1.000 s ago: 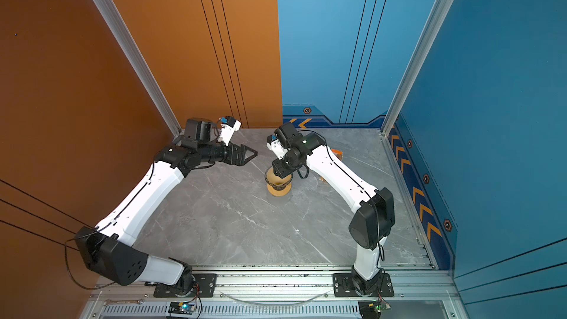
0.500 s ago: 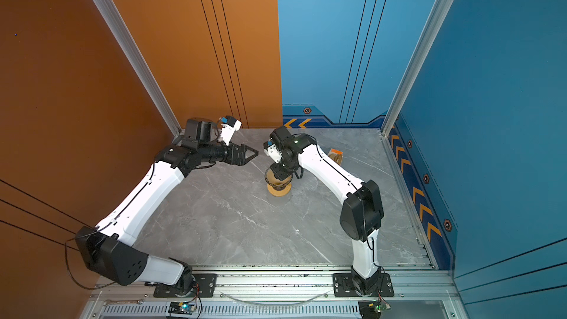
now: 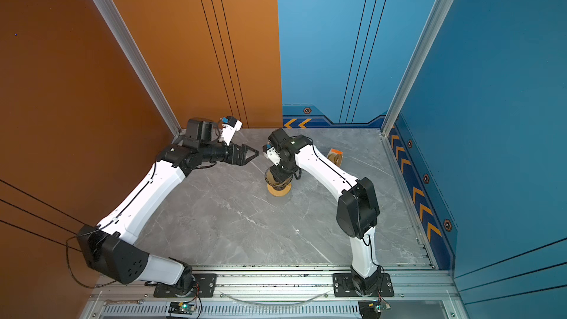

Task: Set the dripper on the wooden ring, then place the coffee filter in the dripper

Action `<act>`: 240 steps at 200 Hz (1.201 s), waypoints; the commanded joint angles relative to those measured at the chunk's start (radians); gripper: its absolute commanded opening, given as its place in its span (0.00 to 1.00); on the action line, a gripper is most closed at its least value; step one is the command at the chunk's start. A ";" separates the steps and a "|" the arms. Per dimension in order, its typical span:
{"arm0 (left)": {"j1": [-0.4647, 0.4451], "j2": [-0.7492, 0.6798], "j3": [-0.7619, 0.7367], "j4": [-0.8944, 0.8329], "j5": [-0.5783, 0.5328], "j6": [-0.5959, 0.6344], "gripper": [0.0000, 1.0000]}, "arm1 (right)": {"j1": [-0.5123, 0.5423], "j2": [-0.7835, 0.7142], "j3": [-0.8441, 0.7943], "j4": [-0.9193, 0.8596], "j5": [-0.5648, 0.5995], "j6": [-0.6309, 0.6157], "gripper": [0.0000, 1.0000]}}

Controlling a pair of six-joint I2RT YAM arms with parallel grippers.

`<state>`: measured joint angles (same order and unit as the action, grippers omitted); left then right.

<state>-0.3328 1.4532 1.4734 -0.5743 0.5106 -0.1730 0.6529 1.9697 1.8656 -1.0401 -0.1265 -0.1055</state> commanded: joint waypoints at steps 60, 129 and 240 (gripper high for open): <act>0.004 0.006 -0.007 0.012 0.028 -0.008 0.98 | 0.021 0.011 -0.010 -0.014 0.033 0.013 0.46; 0.003 0.007 -0.007 0.011 0.028 -0.010 0.98 | 0.024 -0.023 -0.100 0.053 0.058 0.048 0.43; 0.003 0.002 -0.008 0.011 0.028 -0.008 0.98 | 0.033 -0.025 -0.075 0.076 0.101 0.090 0.39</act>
<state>-0.3328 1.4532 1.4734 -0.5743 0.5140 -0.1772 0.6811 1.9675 1.7782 -0.9741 -0.0742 -0.0463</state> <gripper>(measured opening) 0.977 0.406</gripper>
